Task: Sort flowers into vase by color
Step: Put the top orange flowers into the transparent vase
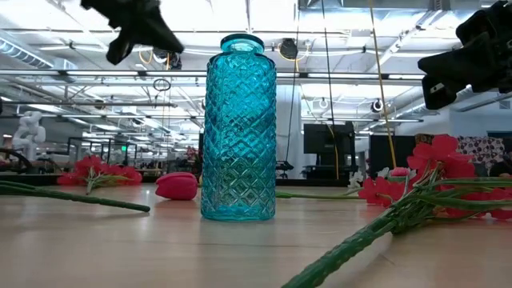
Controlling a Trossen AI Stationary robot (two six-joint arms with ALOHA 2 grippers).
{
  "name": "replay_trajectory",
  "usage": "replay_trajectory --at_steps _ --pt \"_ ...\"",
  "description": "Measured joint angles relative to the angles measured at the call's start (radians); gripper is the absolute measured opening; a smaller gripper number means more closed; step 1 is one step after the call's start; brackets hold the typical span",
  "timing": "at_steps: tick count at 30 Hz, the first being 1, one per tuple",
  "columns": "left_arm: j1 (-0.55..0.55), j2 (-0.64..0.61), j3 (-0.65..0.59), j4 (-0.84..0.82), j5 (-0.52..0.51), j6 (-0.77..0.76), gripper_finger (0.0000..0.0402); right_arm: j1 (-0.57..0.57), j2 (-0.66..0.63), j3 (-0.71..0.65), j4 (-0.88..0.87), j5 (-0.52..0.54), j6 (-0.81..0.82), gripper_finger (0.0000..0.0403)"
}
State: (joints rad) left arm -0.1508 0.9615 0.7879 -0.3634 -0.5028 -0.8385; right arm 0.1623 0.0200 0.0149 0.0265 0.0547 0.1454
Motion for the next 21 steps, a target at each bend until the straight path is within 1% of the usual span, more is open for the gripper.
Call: replay_trajectory --at_steps 5,8,14,21 --pt "-0.071 0.136 0.083 -0.002 -0.049 -0.108 0.0001 0.000 0.000 0.000 0.000 0.000 0.000 0.0000" --pt "-0.119 0.206 0.135 -0.043 -0.087 -0.180 0.0001 0.000 0.000 0.000 0.000 0.000 0.000 0.0000" --pt "-0.192 0.300 0.226 -0.230 -0.190 -0.376 0.0001 0.000 0.000 0.000 0.000 0.000 0.000 0.0000" --pt "-0.201 0.322 0.251 -0.451 -0.189 -0.593 0.0001 0.000 0.000 0.000 0.000 0.000 0.000 0.0000"
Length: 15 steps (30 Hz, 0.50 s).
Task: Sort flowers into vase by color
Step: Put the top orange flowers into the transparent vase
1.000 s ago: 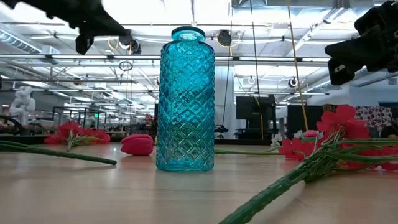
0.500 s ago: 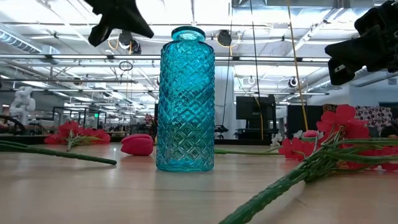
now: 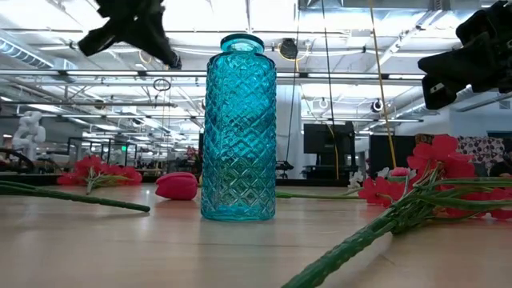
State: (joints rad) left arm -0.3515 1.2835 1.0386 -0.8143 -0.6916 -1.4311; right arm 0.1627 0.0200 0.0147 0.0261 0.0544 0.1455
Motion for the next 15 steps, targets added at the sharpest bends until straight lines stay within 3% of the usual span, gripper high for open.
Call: replay_trajectory --at_steps 6,15 --pt "0.005 0.000 0.000 -0.187 0.004 -0.130 0.0001 0.000 0.000 0.000 0.000 0.000 0.000 0.0000" --pt "0.055 0.000 0.000 -0.247 0.005 -0.079 0.0028 0.000 0.000 0.000 0.000 0.000 0.000 0.0000"
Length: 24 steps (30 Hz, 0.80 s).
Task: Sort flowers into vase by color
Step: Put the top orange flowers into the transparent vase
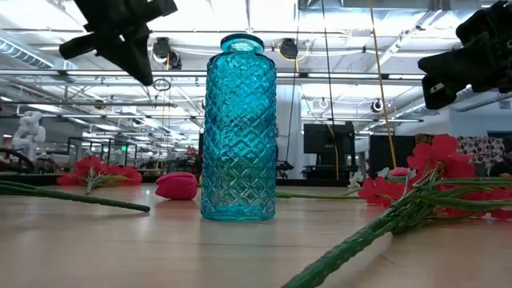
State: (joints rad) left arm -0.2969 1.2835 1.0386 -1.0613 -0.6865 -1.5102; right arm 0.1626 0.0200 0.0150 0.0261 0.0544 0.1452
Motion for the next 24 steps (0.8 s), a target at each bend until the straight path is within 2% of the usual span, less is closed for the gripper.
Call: replay_trajectory --at_steps 4,8,14,17,24 --pt "0.032 0.000 0.000 -0.062 -0.001 0.004 0.0058 0.000 0.000 0.000 0.000 0.000 0.000 0.0000" --pt "0.066 0.000 0.000 -0.119 0.021 0.001 0.0108 0.000 0.000 0.000 0.000 0.000 0.000 0.0000" --pt "0.158 0.000 -0.034 -0.157 0.205 -0.055 0.0180 0.000 0.000 0.000 0.000 0.000 0.000 0.0000" --pt "0.206 0.000 -0.080 -0.153 0.243 -0.073 0.0194 0.000 0.000 0.000 0.000 0.000 0.000 0.0000" --pt "0.332 0.000 -0.195 -0.152 0.320 -0.108 0.0196 0.000 0.000 0.000 0.000 0.000 0.000 0.0000"
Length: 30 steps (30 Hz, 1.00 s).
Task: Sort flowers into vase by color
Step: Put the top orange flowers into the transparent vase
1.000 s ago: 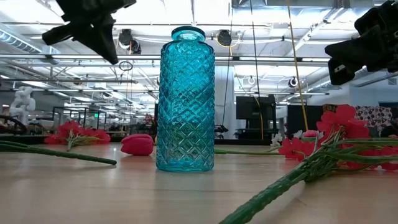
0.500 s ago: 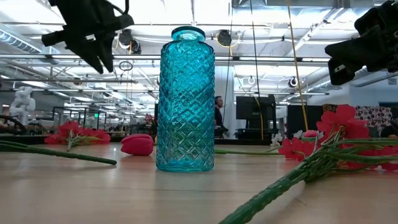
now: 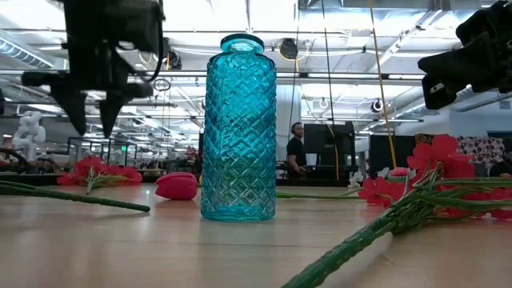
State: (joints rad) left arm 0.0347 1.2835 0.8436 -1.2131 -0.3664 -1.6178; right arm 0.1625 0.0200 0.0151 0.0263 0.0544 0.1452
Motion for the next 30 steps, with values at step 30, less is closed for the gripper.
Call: replay_trajectory --at_steps 30 --pt "0.378 0.004 -0.276 0.428 0.130 0.214 0.0154 0.000 0.000 0.000 0.000 0.000 0.000 0.0000"
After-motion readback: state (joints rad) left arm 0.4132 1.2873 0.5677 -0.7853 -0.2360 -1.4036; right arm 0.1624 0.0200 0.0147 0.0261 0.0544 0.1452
